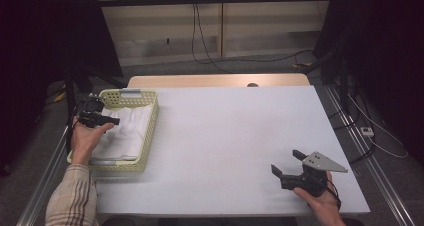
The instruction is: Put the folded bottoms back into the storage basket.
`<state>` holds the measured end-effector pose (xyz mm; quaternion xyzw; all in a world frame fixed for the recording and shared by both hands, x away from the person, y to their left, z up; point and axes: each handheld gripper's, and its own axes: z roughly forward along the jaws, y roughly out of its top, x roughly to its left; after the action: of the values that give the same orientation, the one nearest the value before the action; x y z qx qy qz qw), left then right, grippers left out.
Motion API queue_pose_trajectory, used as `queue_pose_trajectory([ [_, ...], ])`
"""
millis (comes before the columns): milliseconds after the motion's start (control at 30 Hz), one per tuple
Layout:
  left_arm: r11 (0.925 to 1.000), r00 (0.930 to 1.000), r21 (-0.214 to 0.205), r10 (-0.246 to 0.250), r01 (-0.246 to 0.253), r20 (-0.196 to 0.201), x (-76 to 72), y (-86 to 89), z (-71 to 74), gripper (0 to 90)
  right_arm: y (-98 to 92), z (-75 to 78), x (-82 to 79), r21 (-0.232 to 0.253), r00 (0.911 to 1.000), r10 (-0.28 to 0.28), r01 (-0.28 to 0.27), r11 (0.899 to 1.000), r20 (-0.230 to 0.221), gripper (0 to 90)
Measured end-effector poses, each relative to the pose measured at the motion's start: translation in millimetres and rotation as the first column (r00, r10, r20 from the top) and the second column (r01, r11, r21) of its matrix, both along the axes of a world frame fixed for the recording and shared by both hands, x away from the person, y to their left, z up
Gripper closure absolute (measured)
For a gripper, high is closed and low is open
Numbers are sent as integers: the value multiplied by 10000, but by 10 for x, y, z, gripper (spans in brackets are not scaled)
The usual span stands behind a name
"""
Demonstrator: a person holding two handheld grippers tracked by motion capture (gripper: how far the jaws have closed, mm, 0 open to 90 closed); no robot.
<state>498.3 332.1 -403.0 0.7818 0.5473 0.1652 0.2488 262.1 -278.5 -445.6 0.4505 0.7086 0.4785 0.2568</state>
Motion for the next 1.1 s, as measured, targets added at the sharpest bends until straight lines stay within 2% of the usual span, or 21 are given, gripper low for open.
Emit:
queue_pose_trajectory([
  [33, 9999, 9999, -95, -106, 107, 106, -11, -5, 11, 500, 1, -1, 2, -8, 10000, -2, 2, 10000, -5, 71],
  [67, 9991, 9984, -68, -427, 430, 368, -26, -3, 32, 497, 2, -2, 2, -7, 10000, -4, 4, 10000, -6, 72],
  [133, 9990, 9971, -107, -424, 431, 626, -42, -7, 58, 435, 6, -1, 3, -11, 10000, -1, 1, 10000, -13, 71],
  [333, 9966, 9897, -749, -233, 341, 1410, -96, 72, 128, 274, 12, 1, 1, -44, 10000, -10, 10, 10000, -15, 72],
  [467, 9945, 9897, -965, -277, 415, 1401, -118, 105, 136, 129, 18, 6, -1, -82, 10000, 30, -30, 10000, 59, 71],
  [600, 9915, 9840, -1091, -511, 705, 1708, -168, 118, 174, 70, 18, 6, 0, -82, 10000, 0, 0, 10000, 44, 71],
  [767, 9849, 9768, -1542, -449, 784, 2096, -237, 157, 228, 63, 19, 9, -6, -76, 10000, 2, -1, 10000, 70, 71],
  [867, 9863, 9733, -1516, -289, 648, 2277, -266, 175, 258, 64, 12, 8, -5, -86, 10000, -10, 11, 10000, 51, 71],
  [1033, 9868, 9681, -1436, -368, 742, 2477, -333, 206, 335, 62, 15, 9, -2, -37, 9999, -13, 13, 10000, 108, 71],
  [1100, 9849, 9650, -1561, -322, 750, 2601, -358, 226, 352, 67, 18, 10, -4, -55, 9999, 4, -4, 10000, 107, 71],
])
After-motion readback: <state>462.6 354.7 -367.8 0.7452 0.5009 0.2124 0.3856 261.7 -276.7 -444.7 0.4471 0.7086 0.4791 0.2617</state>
